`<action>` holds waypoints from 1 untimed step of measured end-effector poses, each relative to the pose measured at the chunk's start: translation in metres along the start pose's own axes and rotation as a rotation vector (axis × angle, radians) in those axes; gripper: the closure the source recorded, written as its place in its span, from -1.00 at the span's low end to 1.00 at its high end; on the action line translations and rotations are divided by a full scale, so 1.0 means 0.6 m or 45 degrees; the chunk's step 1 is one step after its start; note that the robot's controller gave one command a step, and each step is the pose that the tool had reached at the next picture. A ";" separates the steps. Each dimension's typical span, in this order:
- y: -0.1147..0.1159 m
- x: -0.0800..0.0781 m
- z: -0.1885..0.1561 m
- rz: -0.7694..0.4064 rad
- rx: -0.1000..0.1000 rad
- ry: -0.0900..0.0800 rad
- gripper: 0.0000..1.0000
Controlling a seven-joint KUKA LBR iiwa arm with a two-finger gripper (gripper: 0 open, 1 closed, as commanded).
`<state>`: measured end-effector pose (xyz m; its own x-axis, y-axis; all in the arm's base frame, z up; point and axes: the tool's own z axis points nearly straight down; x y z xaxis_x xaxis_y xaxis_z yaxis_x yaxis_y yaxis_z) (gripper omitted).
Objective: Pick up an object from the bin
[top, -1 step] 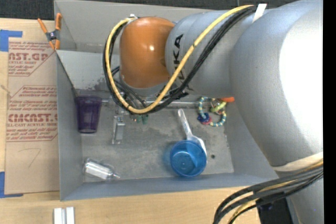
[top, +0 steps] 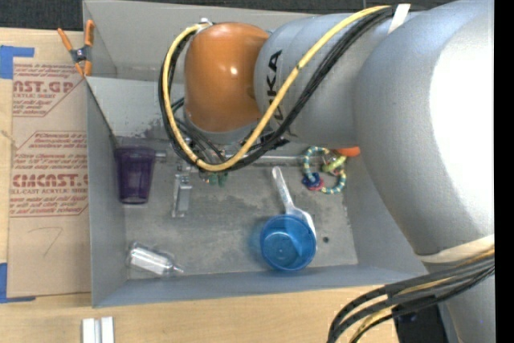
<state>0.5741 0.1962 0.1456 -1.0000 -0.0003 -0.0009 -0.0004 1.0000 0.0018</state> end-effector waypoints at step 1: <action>0.084 0.137 0.123 -0.396 0.001 0.010 -1.00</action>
Offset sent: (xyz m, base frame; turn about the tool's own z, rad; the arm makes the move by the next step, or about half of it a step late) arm -0.0810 0.0481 -0.0031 -0.3970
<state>0.4918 0.2468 0.0720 -0.9519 -0.3064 0.0062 -0.3064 0.9519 0.0022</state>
